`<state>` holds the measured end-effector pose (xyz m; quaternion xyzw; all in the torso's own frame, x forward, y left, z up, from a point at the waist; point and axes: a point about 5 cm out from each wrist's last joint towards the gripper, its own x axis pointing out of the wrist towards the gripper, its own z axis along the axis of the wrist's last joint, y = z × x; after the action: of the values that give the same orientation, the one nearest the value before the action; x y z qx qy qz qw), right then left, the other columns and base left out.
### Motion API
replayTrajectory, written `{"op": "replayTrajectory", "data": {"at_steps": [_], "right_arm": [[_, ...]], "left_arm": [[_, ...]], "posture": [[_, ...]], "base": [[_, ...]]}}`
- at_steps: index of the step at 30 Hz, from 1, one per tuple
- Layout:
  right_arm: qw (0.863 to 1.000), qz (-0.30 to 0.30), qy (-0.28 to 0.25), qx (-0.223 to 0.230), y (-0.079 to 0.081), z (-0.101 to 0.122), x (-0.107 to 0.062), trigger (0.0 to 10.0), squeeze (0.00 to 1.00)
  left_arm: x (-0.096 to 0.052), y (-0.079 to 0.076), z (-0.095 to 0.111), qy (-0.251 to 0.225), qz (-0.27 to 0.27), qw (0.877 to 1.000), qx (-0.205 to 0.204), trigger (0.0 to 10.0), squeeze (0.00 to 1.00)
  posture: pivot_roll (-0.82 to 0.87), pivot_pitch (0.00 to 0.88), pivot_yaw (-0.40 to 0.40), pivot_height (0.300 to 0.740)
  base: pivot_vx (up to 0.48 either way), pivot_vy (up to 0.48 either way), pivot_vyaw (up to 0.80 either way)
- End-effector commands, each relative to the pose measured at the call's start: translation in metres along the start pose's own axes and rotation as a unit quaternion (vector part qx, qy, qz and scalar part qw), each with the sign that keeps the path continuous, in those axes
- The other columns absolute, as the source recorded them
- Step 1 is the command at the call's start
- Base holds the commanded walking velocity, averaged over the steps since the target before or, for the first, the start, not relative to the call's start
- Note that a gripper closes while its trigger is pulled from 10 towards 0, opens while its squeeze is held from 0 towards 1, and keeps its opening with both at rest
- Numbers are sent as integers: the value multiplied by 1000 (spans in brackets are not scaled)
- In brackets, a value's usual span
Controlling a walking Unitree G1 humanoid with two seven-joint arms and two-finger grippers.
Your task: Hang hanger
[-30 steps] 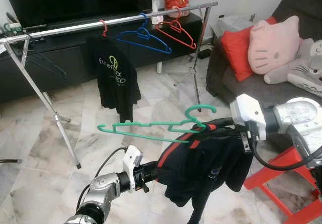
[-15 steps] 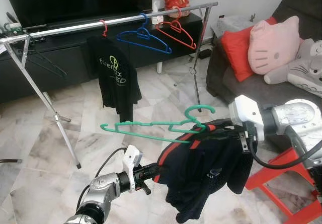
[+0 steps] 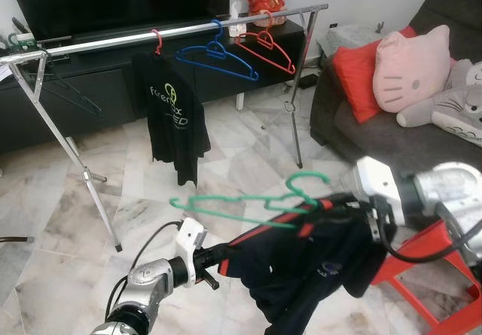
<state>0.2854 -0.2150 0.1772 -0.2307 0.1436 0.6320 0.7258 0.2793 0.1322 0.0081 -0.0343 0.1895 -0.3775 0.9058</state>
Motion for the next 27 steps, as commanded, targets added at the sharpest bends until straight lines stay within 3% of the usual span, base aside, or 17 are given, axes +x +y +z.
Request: {"op": "replayTrajectory", "data": {"at_steps": [1, 2, 3, 4, 7, 11, 13, 18, 26, 27], "right_arm": [[1000, -12, 19, -10, -1, 0, -12, 0, 0], [1000, -13, 24, -7, 0, -3, -13, 0, 0], [999, -13, 29, -1, 2, -7, -14, 0, 0], [999, -17, 41, 5, 4, -12, -17, 0, 0], [998, -19, 53, 9, 6, -16, -20, 0, 0], [993, -22, 117, 25, 13, -37, -32, 0, 0], [992, -31, 122, 26, 12, -39, -35, 0, 0], [992, -89, 77, 35, 3, -35, -41, 0, 0], [992, -36, 111, 47, 19, -44, -49, 0, 0], [981, 0, 188, 46, 30, -58, -56, 0, 0]], "left_arm": [[-8, 10, -11, 41, 59, 997, 16, 0, 0], [-10, 14, -13, 54, 80, 995, 21, 0, 0], [-12, 18, -15, 70, 109, 991, 35, 5843, 0], [-16, 23, -19, 91, 132, 986, 41, 10000, 0], [-19, 25, -22, 105, 147, 983, 44, 10000, 0], [-24, 29, -28, 116, 180, 976, 36, 10000, 0], [-25, 30, -28, 118, 190, 974, 35, 10000, 0], [-26, 32, -29, 109, 211, 971, 21, 10000, 0], [-30, 37, -29, 117, 228, 966, 24, 10000, 0], [-32, 39, -29, 122, 235, 964, 26, 10000, 0]], "posture": [[-209, 0, -49, 740], [-209, 0, -49, 740], [-205, 0, -49, 740], [-206, 0, -47, 740], [-208, 0, -46, 740], [-208, 0, -43, 740], [-206, 0, -44, 740], [-206, 0, -42, 740], [-205, 0, -40, 740], [-201, 0, -40, 740]], "base": [[0, 0, 0], [0, 0, 0], [0, 0, 0], [0, 0, 0], [0, 0, 0], [0, 0, 0], [0, 0, 0], [0, 0, 0], [0, 0, 0], [0, 0, 0]]}}
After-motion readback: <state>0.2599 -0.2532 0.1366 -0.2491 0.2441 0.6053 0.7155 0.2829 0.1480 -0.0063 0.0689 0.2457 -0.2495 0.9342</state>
